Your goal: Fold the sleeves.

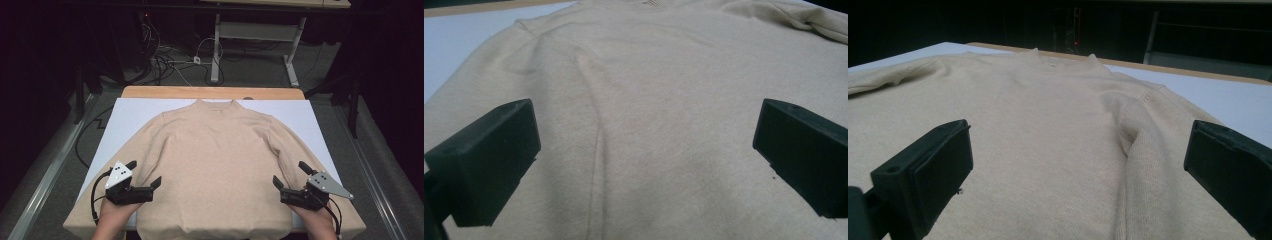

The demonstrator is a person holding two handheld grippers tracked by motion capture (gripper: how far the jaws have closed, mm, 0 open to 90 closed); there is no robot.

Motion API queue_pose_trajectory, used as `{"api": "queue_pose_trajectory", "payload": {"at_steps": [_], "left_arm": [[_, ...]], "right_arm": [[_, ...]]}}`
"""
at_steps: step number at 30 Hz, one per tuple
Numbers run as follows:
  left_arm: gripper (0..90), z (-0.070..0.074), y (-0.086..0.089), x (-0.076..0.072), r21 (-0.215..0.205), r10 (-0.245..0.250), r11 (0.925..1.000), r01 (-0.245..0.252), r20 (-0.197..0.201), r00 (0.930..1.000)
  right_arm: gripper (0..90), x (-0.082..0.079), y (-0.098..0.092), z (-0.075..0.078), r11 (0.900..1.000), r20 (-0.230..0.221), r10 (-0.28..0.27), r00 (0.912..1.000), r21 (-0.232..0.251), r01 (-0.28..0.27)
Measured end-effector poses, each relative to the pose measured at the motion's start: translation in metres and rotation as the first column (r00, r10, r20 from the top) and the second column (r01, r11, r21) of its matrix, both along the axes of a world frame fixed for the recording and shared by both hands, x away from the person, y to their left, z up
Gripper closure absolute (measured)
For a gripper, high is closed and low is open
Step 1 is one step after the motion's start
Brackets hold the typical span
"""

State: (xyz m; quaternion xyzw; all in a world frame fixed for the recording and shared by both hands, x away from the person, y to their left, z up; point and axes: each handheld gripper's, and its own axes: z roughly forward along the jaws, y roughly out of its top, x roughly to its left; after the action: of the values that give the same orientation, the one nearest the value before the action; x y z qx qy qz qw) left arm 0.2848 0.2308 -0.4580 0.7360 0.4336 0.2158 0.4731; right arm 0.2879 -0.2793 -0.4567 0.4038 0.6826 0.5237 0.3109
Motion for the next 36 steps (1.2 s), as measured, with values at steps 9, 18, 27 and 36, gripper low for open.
{"api": "queue_pose_trajectory", "payload": {"at_steps": [9, 18, 27, 36], "left_arm": [[0.0, 0.006, 0.026, -0.002, 0.03, 0.053, 0.9982, -0.053, -0.023, 0.9983], [0.0, 0.007, 0.057, -0.004, 0.05, 0.12, 0.9917, -0.118, -0.04, 0.9919], [0.0, 0.006, 0.087, -0.006, 0.029, 0.19, 0.9816, -0.189, -0.051, 0.9804], [0.0, -0.003, 0.111, -0.007, 0.032, 0.24, 0.9707, -0.238, -0.073, 0.968]], "right_arm": [[0.0, 0.002, 0.002, 0.0, 1.0, -0.01, 0.005, 0.9999, 0.011, -0.005], [0.0, 0.004, 0.003, 0.0, 1.0, -0.007, 0.011, 0.9999, 0.012, -0.011], [0.0, 0.005, 0.003, 0.0, 1.0, -0.009, 0.012, 0.9999, 0.007, -0.012], [0.0, 0.005, 0.002, 0.0, 1.0, -0.013, 0.013, 0.9998, 0.007, -0.013]]}}
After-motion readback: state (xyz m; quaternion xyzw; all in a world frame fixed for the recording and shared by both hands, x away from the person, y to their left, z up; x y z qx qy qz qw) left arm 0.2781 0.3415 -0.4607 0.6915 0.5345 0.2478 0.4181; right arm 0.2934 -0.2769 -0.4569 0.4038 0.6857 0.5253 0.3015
